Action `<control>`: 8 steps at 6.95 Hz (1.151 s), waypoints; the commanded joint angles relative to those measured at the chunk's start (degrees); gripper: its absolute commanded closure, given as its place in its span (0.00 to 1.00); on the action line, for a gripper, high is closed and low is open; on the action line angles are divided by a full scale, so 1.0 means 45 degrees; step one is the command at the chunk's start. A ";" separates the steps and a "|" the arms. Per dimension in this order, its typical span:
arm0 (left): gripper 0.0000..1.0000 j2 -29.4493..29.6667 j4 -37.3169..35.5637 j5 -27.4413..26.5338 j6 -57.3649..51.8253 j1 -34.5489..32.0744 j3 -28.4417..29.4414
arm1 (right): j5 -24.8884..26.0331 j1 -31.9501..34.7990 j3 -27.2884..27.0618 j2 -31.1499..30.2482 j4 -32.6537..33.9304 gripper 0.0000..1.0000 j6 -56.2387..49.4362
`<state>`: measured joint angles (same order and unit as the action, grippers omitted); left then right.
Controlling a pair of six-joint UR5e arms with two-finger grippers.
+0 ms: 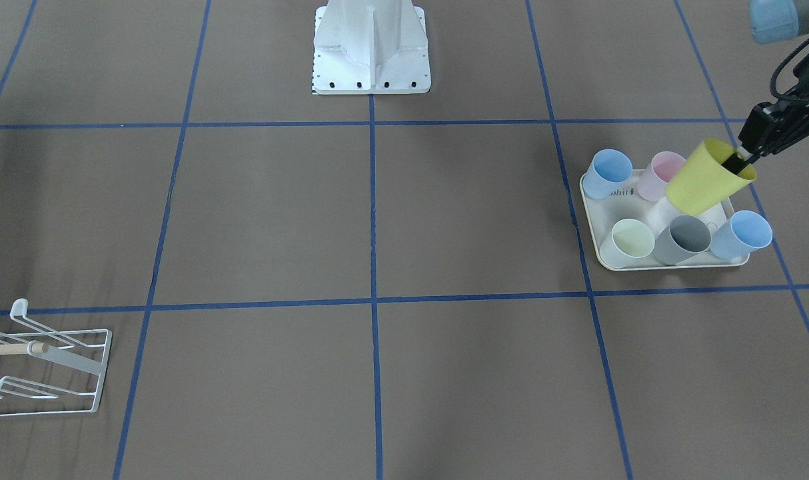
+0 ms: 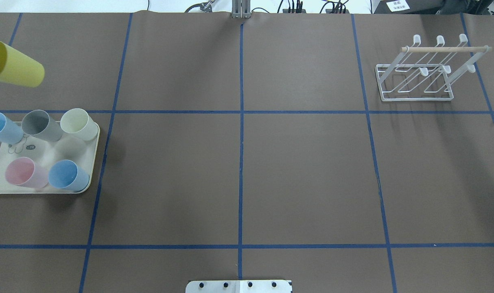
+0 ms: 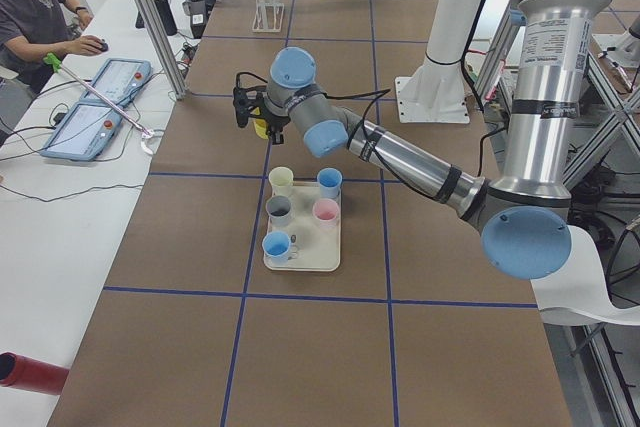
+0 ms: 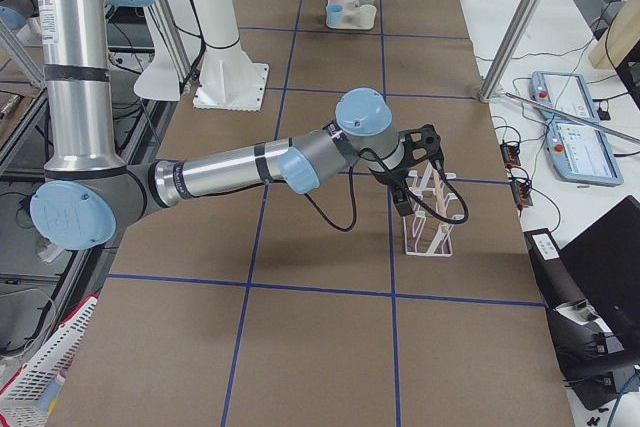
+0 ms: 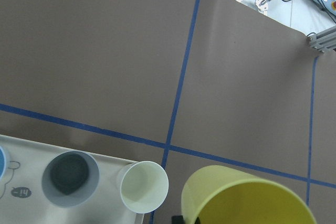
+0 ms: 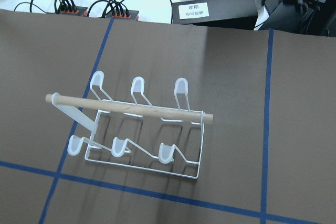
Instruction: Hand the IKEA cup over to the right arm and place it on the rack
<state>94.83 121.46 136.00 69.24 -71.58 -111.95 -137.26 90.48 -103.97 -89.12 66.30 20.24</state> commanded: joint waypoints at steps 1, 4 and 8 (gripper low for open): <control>1.00 0.0642 0.1498 -0.2225 0.2394 0.1623 0.0034 | 0.0093 -0.0010 0.0096 -0.0020 -0.2281 0.01 0.3124; 1.00 0.1130 0.3841 -0.4533 0.5150 0.3225 0.0559 | 0.0676 -0.0049 0.2059 -0.0216 -0.8147 0.01 0.8454; 1.00 0.2009 0.7921 -0.9173 0.8863 0.6248 0.1672 | 0.1748 -0.0769 0.3201 -0.0176 -1.2928 0.01 1.4474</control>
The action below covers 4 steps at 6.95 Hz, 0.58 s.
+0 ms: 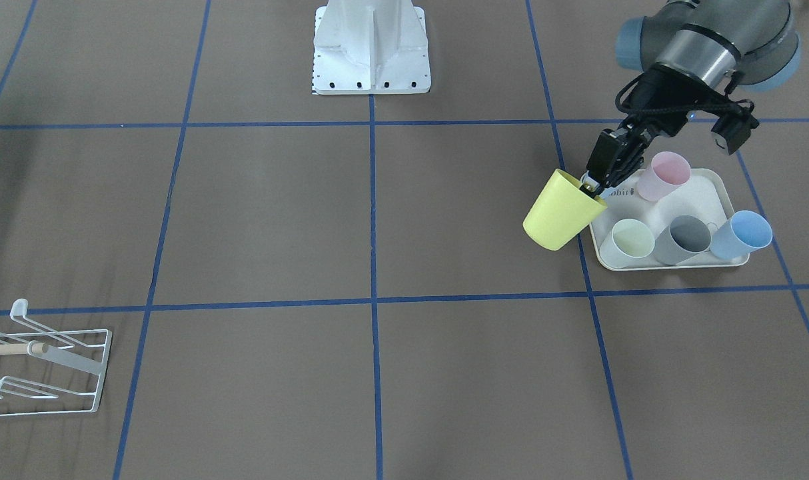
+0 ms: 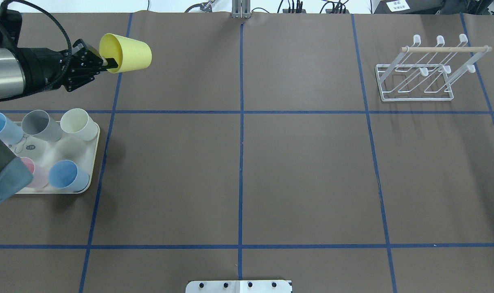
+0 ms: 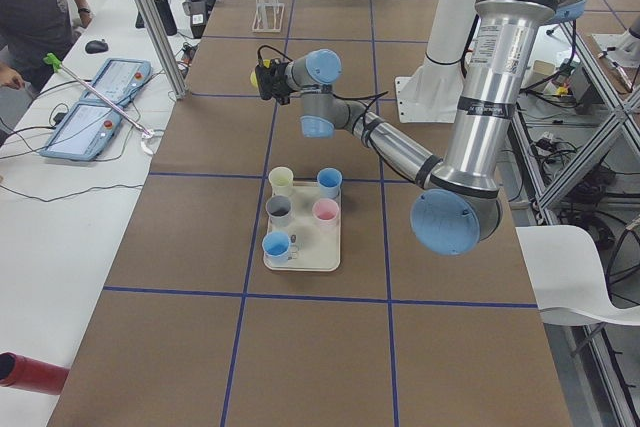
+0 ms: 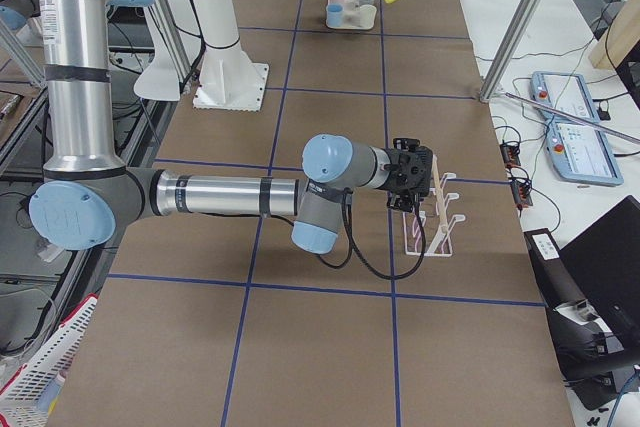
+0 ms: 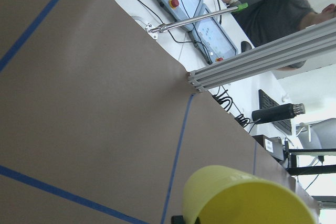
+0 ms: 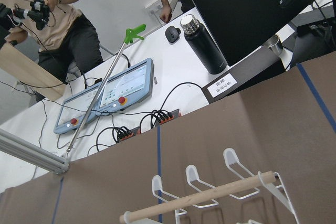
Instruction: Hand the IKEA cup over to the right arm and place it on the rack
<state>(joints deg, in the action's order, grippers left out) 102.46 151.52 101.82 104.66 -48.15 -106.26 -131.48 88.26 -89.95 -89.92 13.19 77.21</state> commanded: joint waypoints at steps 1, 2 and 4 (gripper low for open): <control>1.00 0.0685 0.1870 -0.2693 0.1503 0.2153 0.0545 | 0.0545 -0.0509 0.0086 0.0001 -0.1830 0.01 0.2890; 1.00 0.1152 0.1992 -0.3304 0.1857 0.2706 0.0547 | 0.0546 -0.0724 0.0067 0.0020 -0.2611 0.01 0.4061; 1.00 0.2400 0.1993 -0.3349 0.2133 0.3237 0.0663 | 0.0565 -0.1173 -0.0128 0.0059 -0.3553 0.01 0.5473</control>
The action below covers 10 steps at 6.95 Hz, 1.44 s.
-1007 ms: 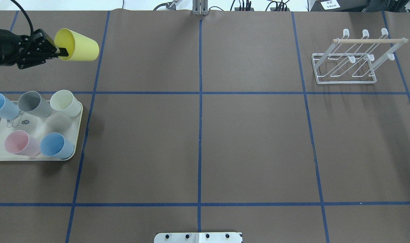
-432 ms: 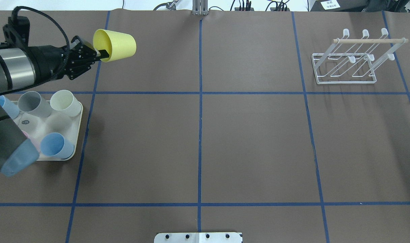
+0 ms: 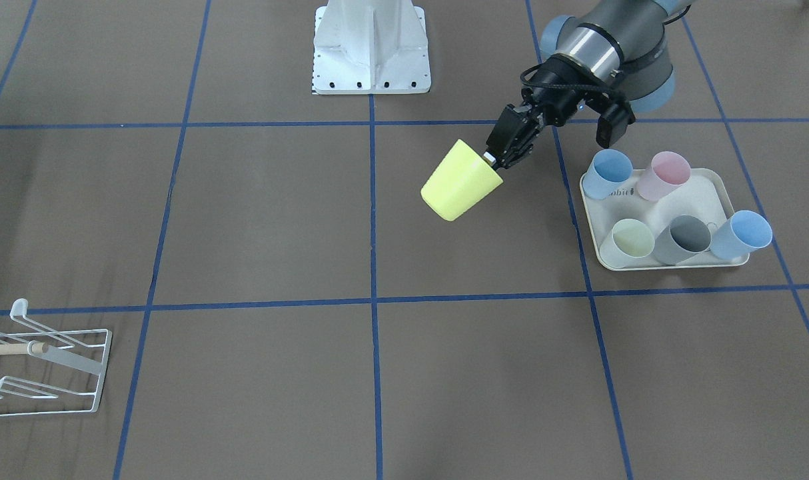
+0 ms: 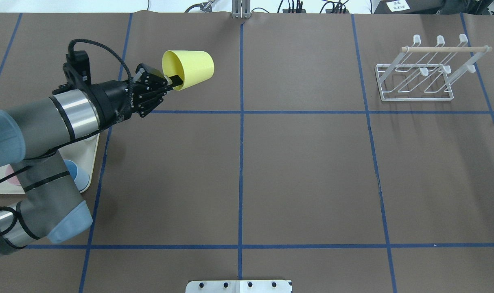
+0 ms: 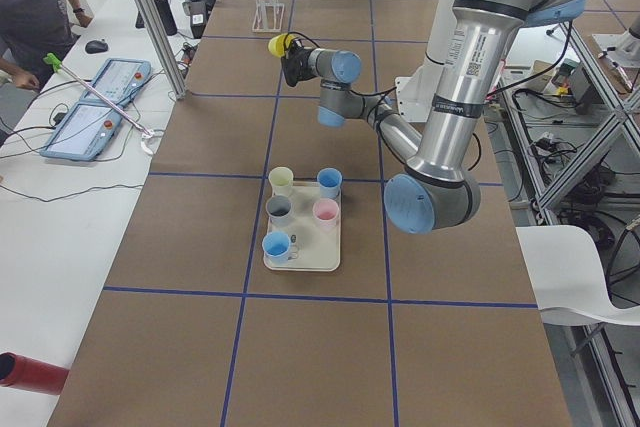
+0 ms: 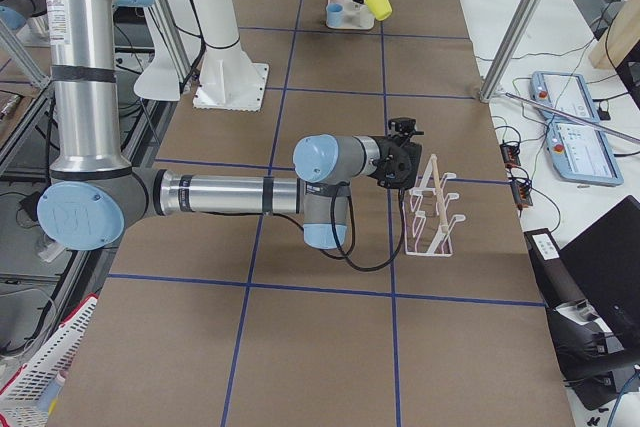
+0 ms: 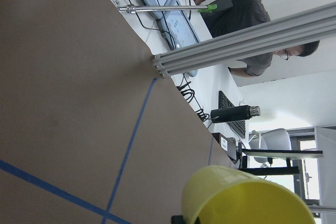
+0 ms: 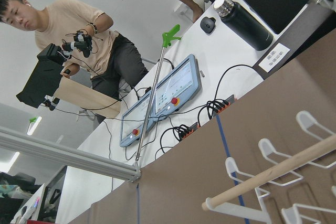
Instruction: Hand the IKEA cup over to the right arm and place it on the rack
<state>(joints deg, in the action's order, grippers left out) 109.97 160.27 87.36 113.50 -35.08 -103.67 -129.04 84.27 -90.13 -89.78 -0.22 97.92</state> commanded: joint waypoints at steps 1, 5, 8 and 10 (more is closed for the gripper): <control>1.00 0.1298 0.0107 -0.0387 0.0169 0.0740 0.0320 | 0.0024 -0.0482 -0.0302 0.0087 -0.0596 0.01 0.1031; 1.00 0.2651 0.2233 -0.2245 0.0130 0.1838 0.2118 | 0.0995 -0.1553 -0.1706 0.0107 -0.0596 0.01 0.2162; 1.00 0.3936 0.2354 -0.3159 0.0130 0.2479 0.2936 | 0.3141 -0.3250 -0.2722 0.0127 -0.0577 0.01 0.3177; 1.00 0.4330 0.2625 -0.3358 0.0149 0.2754 0.3057 | 0.4219 -0.4366 -0.3076 0.0204 -0.0577 0.01 0.4212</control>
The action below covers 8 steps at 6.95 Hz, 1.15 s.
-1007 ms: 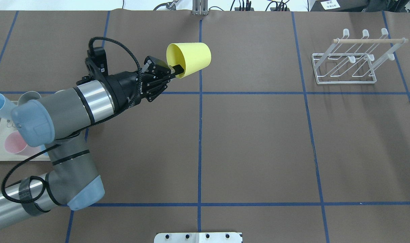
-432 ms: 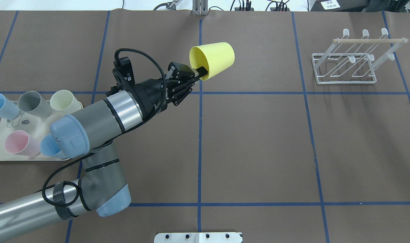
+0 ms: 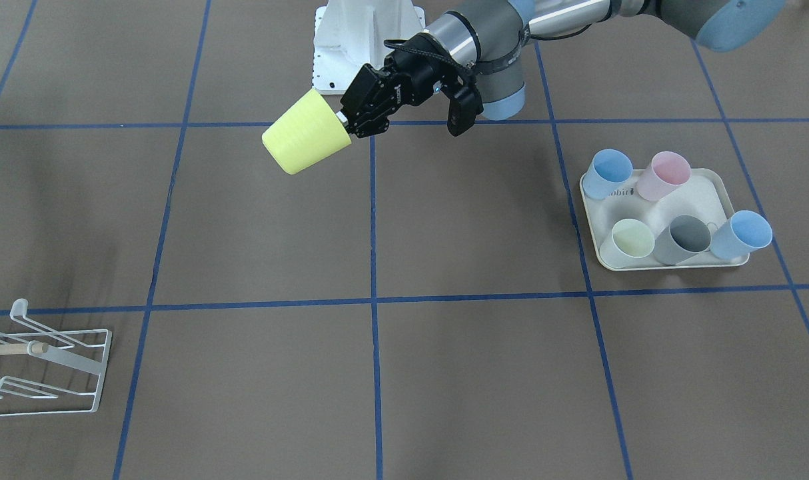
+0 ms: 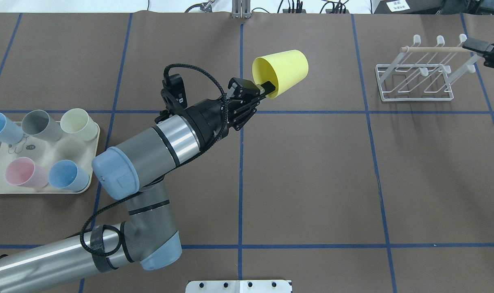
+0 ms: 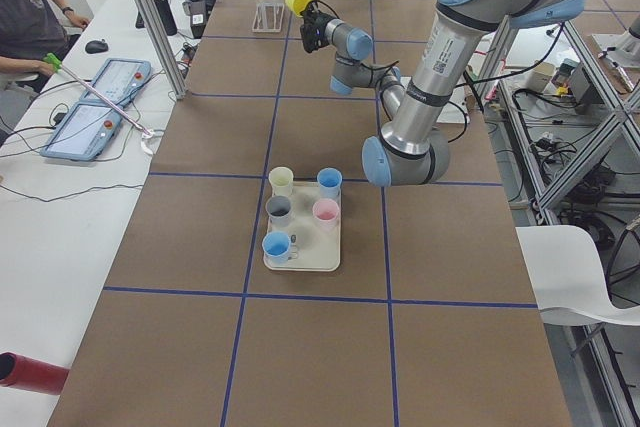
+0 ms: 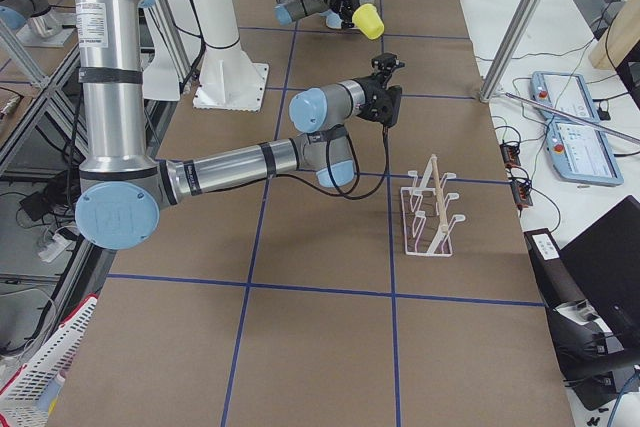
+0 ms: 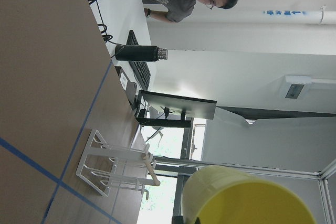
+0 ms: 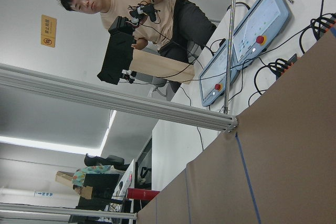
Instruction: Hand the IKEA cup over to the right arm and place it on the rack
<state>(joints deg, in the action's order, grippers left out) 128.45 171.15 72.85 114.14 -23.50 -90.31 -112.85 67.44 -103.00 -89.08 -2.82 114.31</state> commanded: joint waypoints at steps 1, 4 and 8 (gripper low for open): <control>1.00 0.0243 0.0692 -0.0134 0.0006 0.0202 0.0186 | 0.0643 -0.0804 -0.0333 0.0126 0.0020 0.01 0.0593; 1.00 0.1218 0.1555 -0.0485 0.0045 0.0415 0.1007 | 0.1808 -0.1913 -0.0392 0.0653 0.0040 0.01 0.0769; 1.00 0.1726 0.1575 -0.0486 0.0065 0.0554 0.1240 | 0.2908 -0.3263 -0.0432 0.1142 0.0040 0.01 0.0945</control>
<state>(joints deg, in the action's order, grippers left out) 135.47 178.20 70.67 114.41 -21.05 -85.38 -101.08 54.58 -104.92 -84.44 -2.64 118.30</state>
